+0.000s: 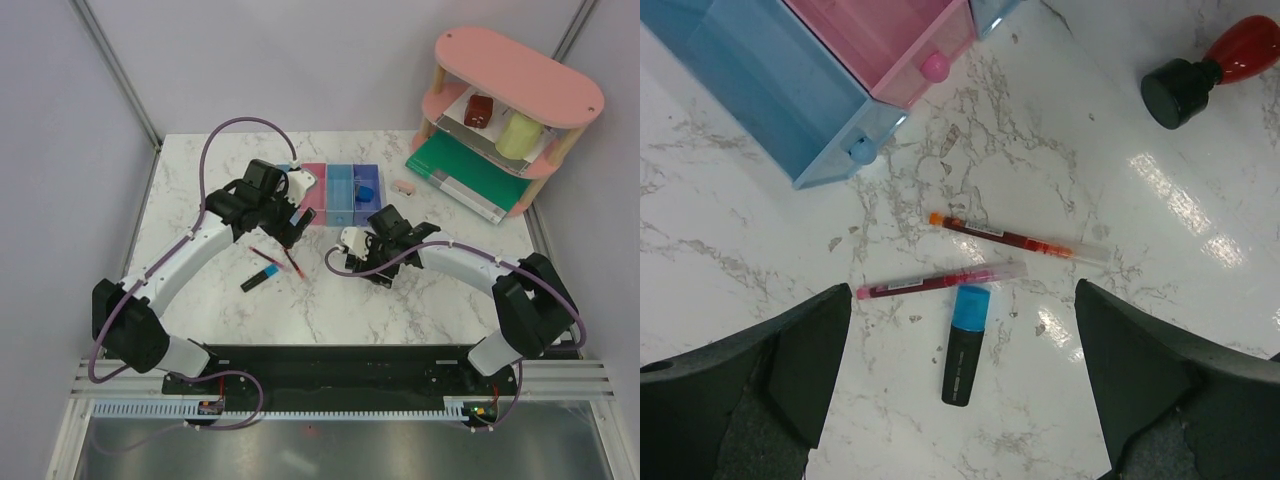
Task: Sort the stationery into containers
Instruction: Pick up the stationery from the center of the board.
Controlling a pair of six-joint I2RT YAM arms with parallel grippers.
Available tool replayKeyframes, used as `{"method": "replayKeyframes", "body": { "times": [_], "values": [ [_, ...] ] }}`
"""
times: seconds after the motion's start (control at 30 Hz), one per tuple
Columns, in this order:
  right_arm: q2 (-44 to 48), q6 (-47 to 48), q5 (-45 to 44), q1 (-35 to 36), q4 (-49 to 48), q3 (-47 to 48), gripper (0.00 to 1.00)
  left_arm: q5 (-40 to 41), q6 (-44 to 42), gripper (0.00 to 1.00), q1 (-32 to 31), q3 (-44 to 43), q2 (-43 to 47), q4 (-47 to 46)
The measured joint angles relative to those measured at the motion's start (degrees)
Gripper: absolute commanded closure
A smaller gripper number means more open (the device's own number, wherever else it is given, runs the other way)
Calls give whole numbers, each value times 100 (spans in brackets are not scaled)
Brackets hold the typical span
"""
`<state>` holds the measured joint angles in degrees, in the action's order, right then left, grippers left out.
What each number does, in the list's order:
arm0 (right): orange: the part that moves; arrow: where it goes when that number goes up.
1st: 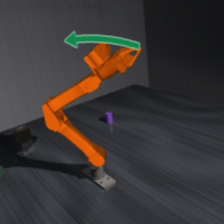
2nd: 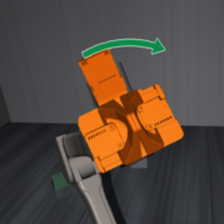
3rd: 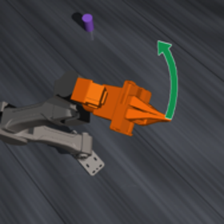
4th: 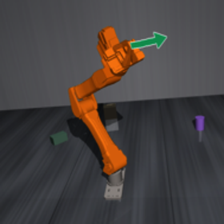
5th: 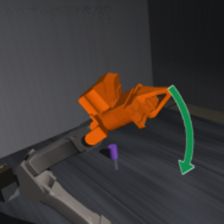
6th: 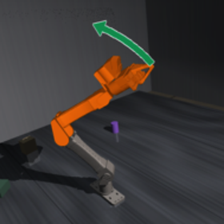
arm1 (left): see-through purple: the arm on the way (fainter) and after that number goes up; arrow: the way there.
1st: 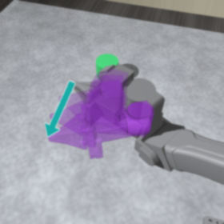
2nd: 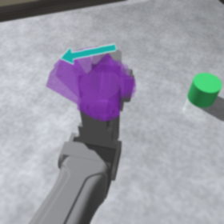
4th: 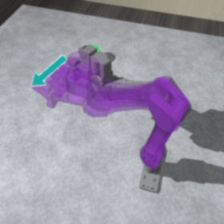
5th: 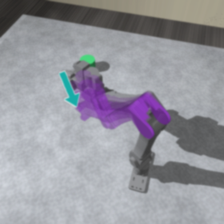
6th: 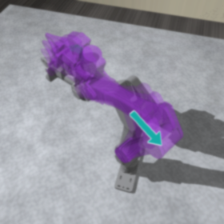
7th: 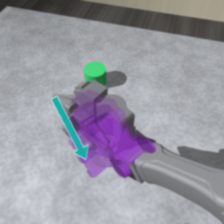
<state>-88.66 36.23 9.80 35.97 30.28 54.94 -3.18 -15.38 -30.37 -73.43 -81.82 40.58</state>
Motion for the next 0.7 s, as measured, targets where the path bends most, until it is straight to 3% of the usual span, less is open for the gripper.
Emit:
{"method": "replayKeyframes", "body": {
  "times": [0.7],
  "values": [
    [-719, 260, 369, -376, -378, 518, 33, 22, -9, 0, -201, -282, -295, -90]
  ]
}}
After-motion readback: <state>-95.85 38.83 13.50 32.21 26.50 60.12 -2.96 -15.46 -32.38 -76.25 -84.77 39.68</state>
